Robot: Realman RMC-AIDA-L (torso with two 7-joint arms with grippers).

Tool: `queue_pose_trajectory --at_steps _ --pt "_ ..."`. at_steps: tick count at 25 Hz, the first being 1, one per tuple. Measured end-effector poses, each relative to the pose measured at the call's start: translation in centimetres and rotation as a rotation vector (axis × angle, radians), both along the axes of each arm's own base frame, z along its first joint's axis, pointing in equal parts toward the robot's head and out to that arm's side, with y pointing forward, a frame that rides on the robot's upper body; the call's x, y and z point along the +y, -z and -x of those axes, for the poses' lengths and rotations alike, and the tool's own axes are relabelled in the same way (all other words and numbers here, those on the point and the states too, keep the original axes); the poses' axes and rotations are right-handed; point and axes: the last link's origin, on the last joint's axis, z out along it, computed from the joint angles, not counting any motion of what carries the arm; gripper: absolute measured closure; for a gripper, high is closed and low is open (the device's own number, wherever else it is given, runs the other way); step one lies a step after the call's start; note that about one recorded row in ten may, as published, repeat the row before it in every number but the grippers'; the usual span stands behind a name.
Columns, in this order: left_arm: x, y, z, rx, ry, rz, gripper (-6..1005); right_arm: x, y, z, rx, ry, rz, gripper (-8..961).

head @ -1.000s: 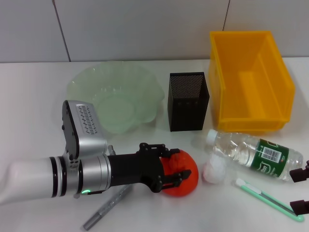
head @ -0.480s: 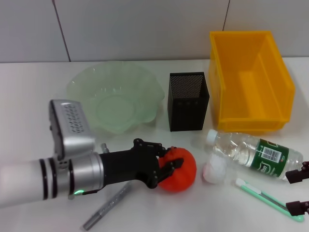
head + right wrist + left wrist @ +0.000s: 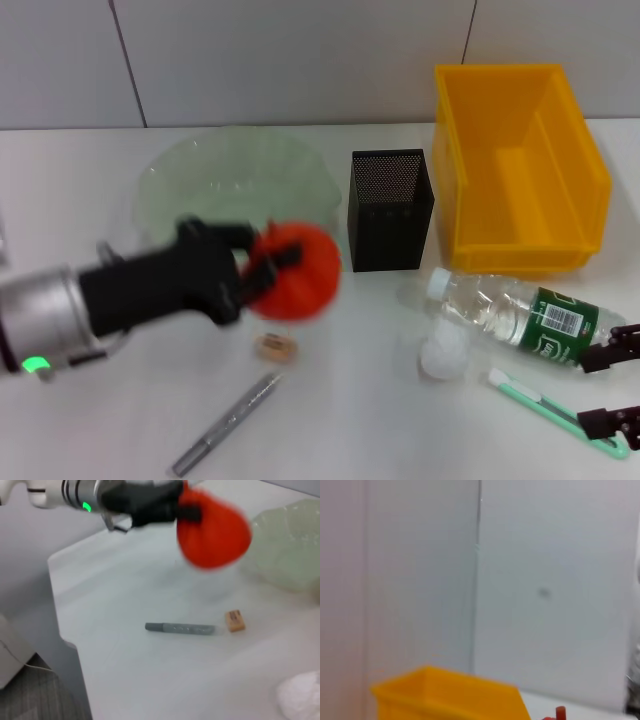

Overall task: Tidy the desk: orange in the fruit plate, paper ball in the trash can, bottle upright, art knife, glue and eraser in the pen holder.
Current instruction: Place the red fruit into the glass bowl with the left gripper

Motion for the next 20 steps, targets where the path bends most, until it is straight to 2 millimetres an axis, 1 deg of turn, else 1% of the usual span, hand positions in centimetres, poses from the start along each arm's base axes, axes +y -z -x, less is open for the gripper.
queue_pose_trajectory --at_steps 1,2,3,4,5,6,10,11,14,16,20 --pt "0.3 -0.8 -0.3 -0.016 -0.001 -0.016 808 0.1 0.1 0.1 0.004 -0.001 0.006 178" --pt "0.3 -0.8 -0.3 -0.016 -0.001 -0.016 815 0.1 0.2 0.1 0.007 -0.002 0.011 178" --pt "1.7 -2.2 -1.0 -0.046 -0.018 -0.051 823 0.2 0.5 0.2 0.008 -0.008 0.025 178" --pt "2.2 -2.5 -1.2 -0.054 -0.026 -0.062 830 0.2 0.5 0.2 0.008 -0.008 0.025 177" --pt "2.2 -2.5 -1.2 -0.054 -0.026 -0.062 837 0.2 0.6 0.3 0.008 -0.010 0.030 177" --pt "4.0 -2.9 -1.4 -0.056 -0.066 -0.107 844 0.2 0.8 0.4 0.010 -0.013 0.036 177" --pt "4.0 -2.9 -1.4 -0.056 -0.066 -0.107 875 0.3 1.0 0.4 0.020 -0.017 0.045 177" --pt "9.0 -1.2 -1.5 0.047 -0.186 -0.181 883 0.4 1.1 0.4 0.024 -0.020 0.046 177" --pt "9.5 -0.9 -1.4 0.062 -0.200 -0.180 902 0.5 1.3 0.5 0.020 -0.028 0.050 177" --pt "11.2 -0.2 -1.1 0.106 -0.271 -0.219 914 0.7 1.7 0.8 0.019 -0.038 0.070 177" --pt "12.3 0.0 -0.9 0.133 -0.321 -0.252 927 1.0 2.0 0.9 0.018 -0.040 0.075 177"
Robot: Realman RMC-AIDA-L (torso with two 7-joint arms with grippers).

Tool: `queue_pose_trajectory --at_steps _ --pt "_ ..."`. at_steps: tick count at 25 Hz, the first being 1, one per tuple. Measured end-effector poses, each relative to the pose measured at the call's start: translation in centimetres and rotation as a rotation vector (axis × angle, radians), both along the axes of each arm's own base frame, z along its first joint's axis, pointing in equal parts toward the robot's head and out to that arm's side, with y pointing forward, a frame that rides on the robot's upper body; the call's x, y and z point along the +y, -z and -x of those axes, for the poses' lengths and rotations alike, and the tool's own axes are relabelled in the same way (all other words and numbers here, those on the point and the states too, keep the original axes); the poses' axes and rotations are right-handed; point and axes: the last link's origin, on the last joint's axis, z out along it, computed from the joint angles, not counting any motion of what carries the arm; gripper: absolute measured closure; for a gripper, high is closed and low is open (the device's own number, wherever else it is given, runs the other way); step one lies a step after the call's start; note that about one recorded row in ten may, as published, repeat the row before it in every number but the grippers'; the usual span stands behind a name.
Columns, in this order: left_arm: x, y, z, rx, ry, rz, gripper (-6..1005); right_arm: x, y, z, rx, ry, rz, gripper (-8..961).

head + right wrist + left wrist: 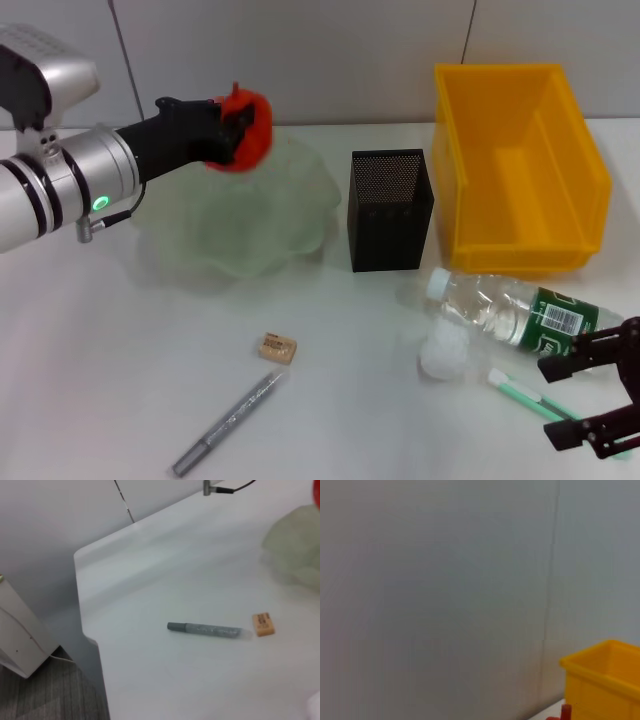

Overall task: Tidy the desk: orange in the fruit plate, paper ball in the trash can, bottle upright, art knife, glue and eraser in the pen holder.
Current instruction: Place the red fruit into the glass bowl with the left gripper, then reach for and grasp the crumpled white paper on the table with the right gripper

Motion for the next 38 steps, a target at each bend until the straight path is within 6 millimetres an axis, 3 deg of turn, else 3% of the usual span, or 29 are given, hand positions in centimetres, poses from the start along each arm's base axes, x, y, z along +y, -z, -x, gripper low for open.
queue_pose_trajectory --at_steps 3,9,15,20,24,27,28,29,30,31,32,38 --pt "0.2 -0.1 0.1 0.004 -0.011 -0.011 936 0.3 0.3 -0.1 0.004 0.000 0.002 177" --pt "0.1 -0.2 0.7 0.010 -0.028 -0.018 847 0.5 0.3 -0.1 0.001 -0.002 -0.007 177" --pt "0.0 0.0 0.8 0.016 -0.032 -0.016 697 0.7 0.4 0.1 0.002 -0.006 -0.004 177" --pt "-0.3 -0.1 1.5 0.011 -0.050 -0.014 505 0.7 0.4 0.1 0.003 -0.005 -0.003 177" --pt "-3.7 -0.9 0.8 -0.065 0.098 0.084 209 1.5 0.1 0.9 -0.024 -0.011 -0.031 177" --pt "-5.5 -1.5 0.5 -0.093 0.177 0.132 190 2.5 -0.2 3.0 -0.097 -0.034 -0.024 177" --pt "-7.5 -2.1 0.5 -0.117 0.246 0.185 190 2.8 -0.2 3.7 -0.124 -0.048 -0.025 177" --pt "-7.5 -2.1 0.5 -0.117 0.246 0.185 190 2.9 -0.3 4.4 -0.160 -0.067 -0.027 177" --pt "-9.3 -2.6 0.8 -0.136 0.286 0.232 190 3.1 -0.3 5.2 -0.194 -0.086 -0.028 177" --pt "-9.3 -2.6 0.8 -0.136 0.286 0.232 190 3.1 -0.3 5.2 -0.194 -0.086 -0.028 177" --pt "-11.0 -3.2 1.6 -0.155 0.310 0.275 190 3.3 -0.3 6.6 -0.270 -0.121 -0.034 177" --pt "-14.3 -3.8 3.4 -0.192 0.333 0.321 190 4.1 0.0 10.2 -0.466 -0.165 -0.056 177"
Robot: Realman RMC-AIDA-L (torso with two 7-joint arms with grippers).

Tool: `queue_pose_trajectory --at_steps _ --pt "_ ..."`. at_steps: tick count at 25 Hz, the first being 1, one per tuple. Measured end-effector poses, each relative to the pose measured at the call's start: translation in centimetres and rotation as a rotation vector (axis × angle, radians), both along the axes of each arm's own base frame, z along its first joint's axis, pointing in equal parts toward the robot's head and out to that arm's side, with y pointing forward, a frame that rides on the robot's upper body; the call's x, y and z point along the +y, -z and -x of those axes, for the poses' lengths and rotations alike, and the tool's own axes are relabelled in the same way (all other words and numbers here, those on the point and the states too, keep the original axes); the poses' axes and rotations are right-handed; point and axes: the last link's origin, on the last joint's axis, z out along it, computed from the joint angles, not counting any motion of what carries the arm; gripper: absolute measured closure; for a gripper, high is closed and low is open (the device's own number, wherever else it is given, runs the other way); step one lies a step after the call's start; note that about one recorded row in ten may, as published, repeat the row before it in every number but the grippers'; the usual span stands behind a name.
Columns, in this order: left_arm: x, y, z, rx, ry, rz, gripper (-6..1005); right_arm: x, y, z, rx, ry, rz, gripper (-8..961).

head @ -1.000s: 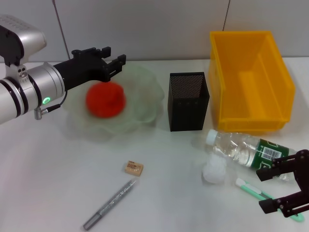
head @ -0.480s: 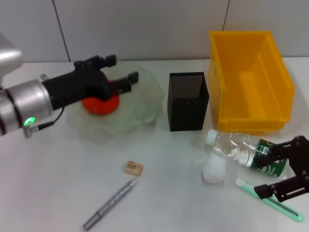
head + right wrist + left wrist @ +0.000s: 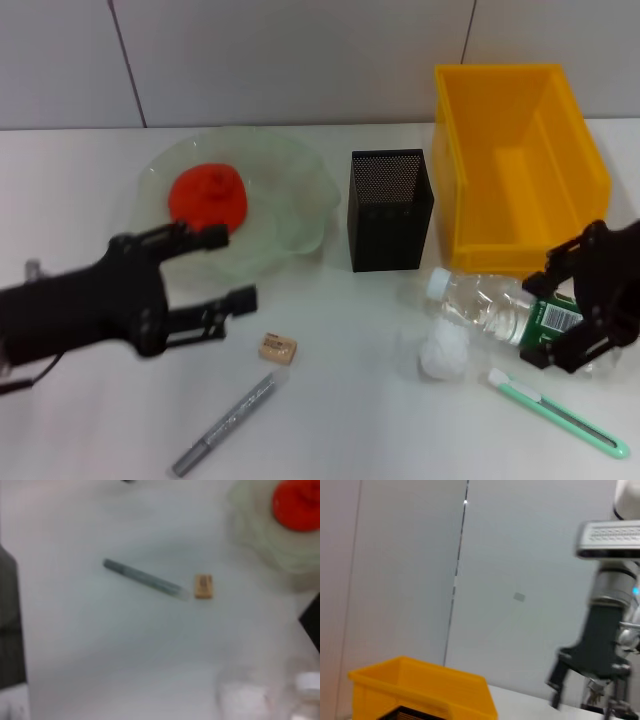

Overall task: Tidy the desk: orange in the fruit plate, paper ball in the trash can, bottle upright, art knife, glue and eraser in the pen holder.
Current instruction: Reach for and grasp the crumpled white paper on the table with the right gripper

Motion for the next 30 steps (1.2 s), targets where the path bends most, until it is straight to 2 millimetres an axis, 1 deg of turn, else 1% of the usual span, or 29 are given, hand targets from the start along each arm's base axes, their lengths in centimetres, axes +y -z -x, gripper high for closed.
queue_pose_trajectory --at_steps 1,2,3,4,5,6,7,8,11,12,13,14,16,17,18,19,20,22,30 --pt "-0.4 0.0 0.2 0.000 0.005 0.001 190 0.2 0.1 0.6 -0.033 -0.002 -0.006 177" --pt "-1.3 0.0 0.7 -0.002 0.012 0.006 190 0.6 0.6 1.4 -0.118 0.008 -0.022 177" --pt "-1.6 0.1 0.9 -0.001 0.008 0.011 190 0.6 0.6 1.4 -0.118 0.008 -0.022 177" --pt "-1.8 0.3 1.1 0.001 0.003 0.019 190 1.0 1.5 1.9 -0.195 0.020 -0.041 177" --pt "-1.8 0.3 1.1 0.001 0.003 0.019 190 1.0 1.5 1.9 -0.195 0.020 -0.041 177" --pt "-2.0 0.5 1.4 0.006 -0.005 0.028 190 1.3 2.1 2.1 -0.232 0.019 -0.053 177" --pt "-2.3 0.8 1.8 0.012 -0.018 0.044 190 1.6 3.5 2.3 -0.283 0.019 -0.067 177" --pt "-2.3 0.8 1.8 0.012 -0.018 0.044 190 1.6 3.5 2.3 -0.283 0.019 -0.067 177" --pt "-2.5 1.3 2.1 0.012 -0.025 0.054 190 2.4 5.1 2.3 -0.295 0.033 -0.092 177" --pt "-2.5 1.4 2.1 0.010 -0.026 0.049 190 3.0 5.8 2.2 -0.284 0.057 -0.110 177" --pt "-2.5 1.4 2.1 0.010 -0.026 0.049 190 3.0 5.8 2.2 -0.284 0.057 -0.110 177" --pt "-2.4 1.3 2.2 0.008 -0.026 0.041 190 3.5 6.5 1.9 -0.275 0.079 -0.108 177" --pt "-2.4 1.3 2.2 0.006 -0.025 0.039 190 3.6 6.9 1.7 -0.274 0.085 -0.100 177" --pt "-2.4 1.4 2.1 0.004 -0.025 0.037 190 3.7 7.8 1.3 -0.285 0.093 -0.079 177" --pt "-2.4 1.4 2.1 0.004 -0.025 0.037 190 3.7 7.8 1.3 -0.285 0.093 -0.079 177" --pt "-2.4 1.4 2.1 0.004 -0.025 0.037 190 3.7 8.5 1.0 -0.298 0.093 -0.064 177" --pt "-2.3 1.4 2.1 0.004 -0.026 0.036 190 3.7 8.5 1.0 -0.298 0.093 -0.064 177" --pt "-2.3 1.5 2.1 0.005 -0.030 0.034 190 3.5 9.6 0.8 -0.288 0.095 -0.029 177" --pt "-2.1 1.9 2.3 0.002 -0.040 0.038 190 3.7 11.1 0.5 -0.289 0.076 -0.029 177"
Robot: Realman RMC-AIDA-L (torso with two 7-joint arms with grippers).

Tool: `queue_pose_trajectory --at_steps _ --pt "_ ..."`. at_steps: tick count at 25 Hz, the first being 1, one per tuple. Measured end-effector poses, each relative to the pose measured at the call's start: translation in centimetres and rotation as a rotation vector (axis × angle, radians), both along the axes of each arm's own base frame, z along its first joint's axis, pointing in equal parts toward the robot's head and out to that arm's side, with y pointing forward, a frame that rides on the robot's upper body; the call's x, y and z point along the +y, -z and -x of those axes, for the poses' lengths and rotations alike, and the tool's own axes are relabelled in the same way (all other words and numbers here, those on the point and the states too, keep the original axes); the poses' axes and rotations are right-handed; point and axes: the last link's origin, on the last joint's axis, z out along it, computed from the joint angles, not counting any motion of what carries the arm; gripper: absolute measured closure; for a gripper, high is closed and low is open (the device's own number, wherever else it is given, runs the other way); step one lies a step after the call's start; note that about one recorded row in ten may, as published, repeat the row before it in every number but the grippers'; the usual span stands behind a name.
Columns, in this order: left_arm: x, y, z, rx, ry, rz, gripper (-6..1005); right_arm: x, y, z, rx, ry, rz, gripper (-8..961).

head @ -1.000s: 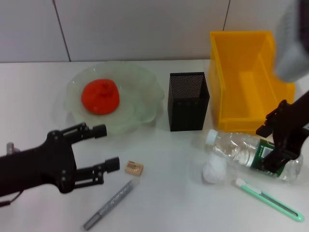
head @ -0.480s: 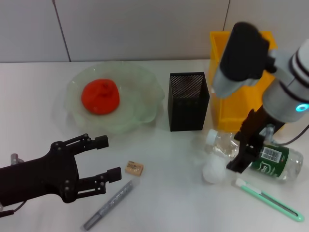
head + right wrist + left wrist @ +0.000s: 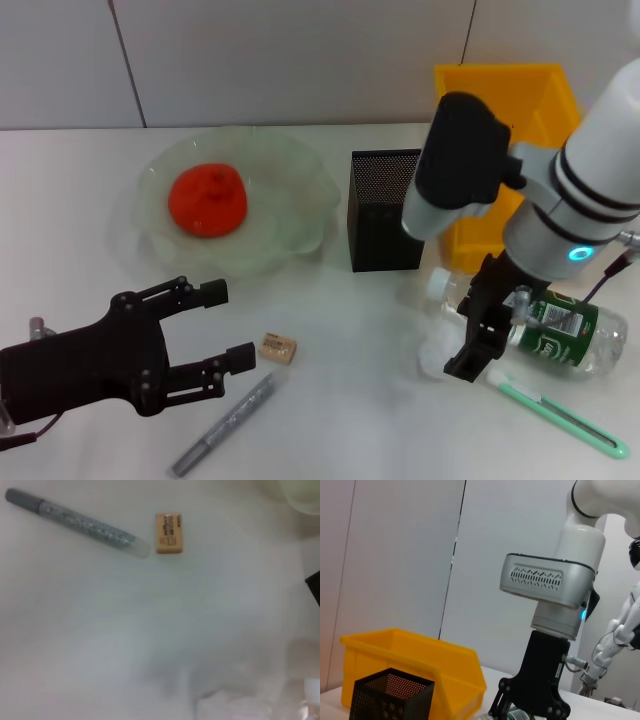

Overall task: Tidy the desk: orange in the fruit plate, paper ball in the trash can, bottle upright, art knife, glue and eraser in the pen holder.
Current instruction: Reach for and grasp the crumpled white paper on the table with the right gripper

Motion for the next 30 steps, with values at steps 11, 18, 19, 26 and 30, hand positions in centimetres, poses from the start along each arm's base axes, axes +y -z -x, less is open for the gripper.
queue_pose_trajectory --at_steps 11,18,19,26,30 --pt "0.2 0.0 0.1 0.005 -0.005 -0.007 190 0.2 2.4 -0.6 -0.007 -0.007 0.009 177" --pt "0.3 0.1 0.0 0.006 -0.001 -0.011 190 0.4 3.1 -1.1 -0.020 0.000 0.016 177" --pt "0.3 0.1 0.0 0.006 -0.001 -0.011 190 0.4 3.3 -1.1 -0.023 0.000 0.017 177" --pt "0.4 0.3 0.0 0.004 -0.002 -0.009 190 0.4 3.6 -1.2 -0.031 -0.007 0.014 188" --pt "0.4 0.3 0.0 0.003 -0.003 -0.008 190 0.3 3.5 -1.1 -0.030 0.000 0.009 195"
